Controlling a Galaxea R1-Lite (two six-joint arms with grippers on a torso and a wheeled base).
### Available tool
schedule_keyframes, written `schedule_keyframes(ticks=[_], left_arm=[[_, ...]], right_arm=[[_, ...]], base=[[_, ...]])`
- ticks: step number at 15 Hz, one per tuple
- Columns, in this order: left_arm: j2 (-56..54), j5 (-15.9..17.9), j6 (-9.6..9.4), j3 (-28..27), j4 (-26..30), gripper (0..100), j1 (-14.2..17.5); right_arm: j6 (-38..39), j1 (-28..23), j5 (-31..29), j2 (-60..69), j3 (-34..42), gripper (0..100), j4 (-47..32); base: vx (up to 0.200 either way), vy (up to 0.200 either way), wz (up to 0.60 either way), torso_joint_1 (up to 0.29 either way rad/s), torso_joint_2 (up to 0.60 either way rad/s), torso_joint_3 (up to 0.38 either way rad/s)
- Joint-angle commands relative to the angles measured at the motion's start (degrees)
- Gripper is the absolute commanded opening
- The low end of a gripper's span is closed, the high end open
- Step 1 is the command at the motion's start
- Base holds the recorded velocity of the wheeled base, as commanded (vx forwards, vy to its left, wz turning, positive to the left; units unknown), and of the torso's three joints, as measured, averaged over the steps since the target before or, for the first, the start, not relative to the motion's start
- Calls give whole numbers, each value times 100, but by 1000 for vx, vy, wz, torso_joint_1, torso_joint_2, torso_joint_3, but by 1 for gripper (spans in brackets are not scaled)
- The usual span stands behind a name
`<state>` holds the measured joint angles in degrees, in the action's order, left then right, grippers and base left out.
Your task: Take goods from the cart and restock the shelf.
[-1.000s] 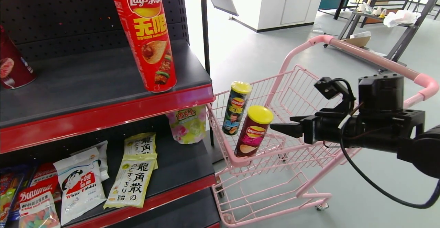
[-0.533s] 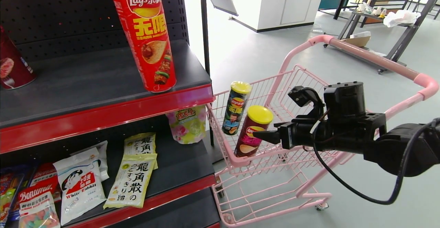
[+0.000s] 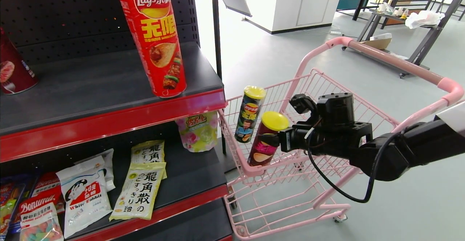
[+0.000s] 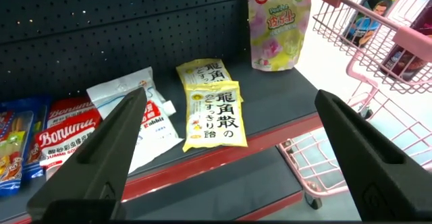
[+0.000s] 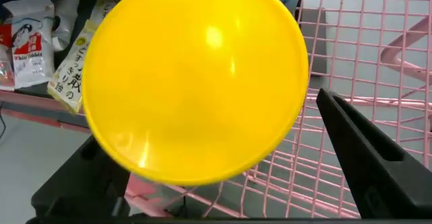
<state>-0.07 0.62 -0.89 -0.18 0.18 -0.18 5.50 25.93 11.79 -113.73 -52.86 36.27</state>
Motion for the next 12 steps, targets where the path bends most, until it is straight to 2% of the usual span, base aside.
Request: schedule_keyframes(ticks=[1,5,12], left_arm=[[7,-1,1,1,-1,100,1],[7,-1,1,1,-1,100,1],[7,-1,1,1,-1,100,1]], right_arm=[[118,26,-10,-203,-14,100,161],[522,246,-238,-317,-14,100,522],[566,220,-361,-704,-23,100,926]], base=[[0,0,0,0,0,0],[0,0,0,0,0,0],[0,0,0,0,0,0]])
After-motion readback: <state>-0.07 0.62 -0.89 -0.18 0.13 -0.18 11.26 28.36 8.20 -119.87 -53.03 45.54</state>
